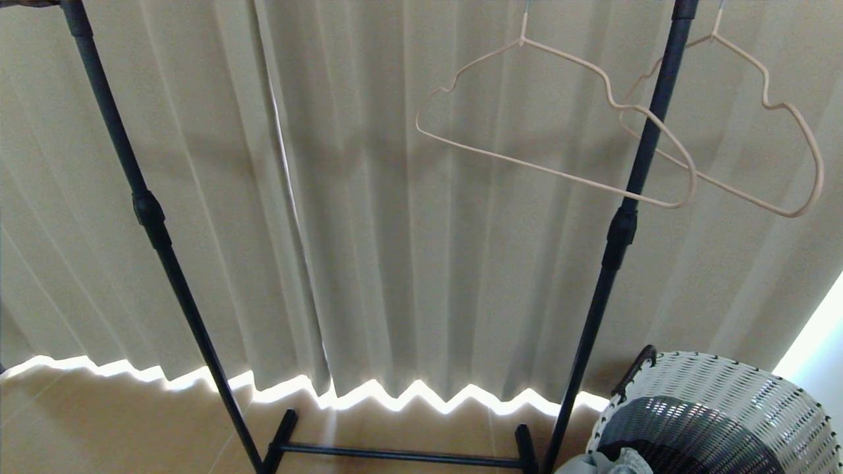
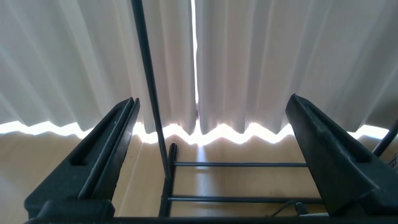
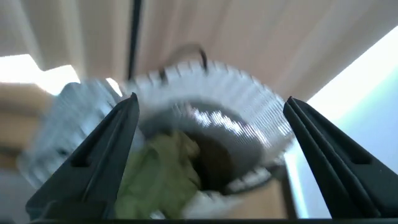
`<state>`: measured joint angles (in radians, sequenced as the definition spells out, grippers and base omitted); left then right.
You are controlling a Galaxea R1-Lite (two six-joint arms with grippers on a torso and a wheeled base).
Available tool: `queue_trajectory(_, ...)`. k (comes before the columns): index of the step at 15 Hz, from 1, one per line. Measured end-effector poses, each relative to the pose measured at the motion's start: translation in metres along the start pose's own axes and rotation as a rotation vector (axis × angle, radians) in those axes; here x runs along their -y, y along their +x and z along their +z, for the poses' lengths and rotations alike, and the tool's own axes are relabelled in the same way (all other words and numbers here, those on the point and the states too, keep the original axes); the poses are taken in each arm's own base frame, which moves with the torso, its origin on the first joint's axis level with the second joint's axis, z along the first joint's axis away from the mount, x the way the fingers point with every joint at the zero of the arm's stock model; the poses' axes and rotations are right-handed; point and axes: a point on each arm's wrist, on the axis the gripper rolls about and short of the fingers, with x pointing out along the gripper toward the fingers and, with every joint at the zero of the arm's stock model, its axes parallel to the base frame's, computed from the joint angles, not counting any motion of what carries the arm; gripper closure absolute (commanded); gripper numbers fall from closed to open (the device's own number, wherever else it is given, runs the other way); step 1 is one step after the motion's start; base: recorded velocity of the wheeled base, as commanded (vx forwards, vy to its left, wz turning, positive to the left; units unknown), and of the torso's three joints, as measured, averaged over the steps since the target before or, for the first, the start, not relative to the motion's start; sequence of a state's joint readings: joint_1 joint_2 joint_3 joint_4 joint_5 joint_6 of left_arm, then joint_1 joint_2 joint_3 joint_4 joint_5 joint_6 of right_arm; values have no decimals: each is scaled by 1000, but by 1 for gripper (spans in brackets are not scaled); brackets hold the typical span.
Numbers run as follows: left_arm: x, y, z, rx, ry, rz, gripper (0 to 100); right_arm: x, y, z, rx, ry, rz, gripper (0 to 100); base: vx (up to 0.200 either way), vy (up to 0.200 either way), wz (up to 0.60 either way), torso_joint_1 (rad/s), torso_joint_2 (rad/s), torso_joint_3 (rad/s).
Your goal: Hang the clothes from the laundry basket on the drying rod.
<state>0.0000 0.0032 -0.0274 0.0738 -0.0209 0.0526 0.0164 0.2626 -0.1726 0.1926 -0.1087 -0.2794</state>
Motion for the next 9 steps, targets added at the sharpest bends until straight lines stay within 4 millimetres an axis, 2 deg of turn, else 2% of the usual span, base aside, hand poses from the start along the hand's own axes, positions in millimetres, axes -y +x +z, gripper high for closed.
queue_trajectory(5, 0, 0, 0, 0, -3, 2, 0, 3, 42, 18, -367, -266, 42, 0, 0, 0, 0, 0, 0, 0)
queue_trajectory(9, 0, 0, 0, 0, -4, 3, 0, -1, 82, 20, -584, -381, 147, 0, 0, 0, 0, 0, 0, 0)
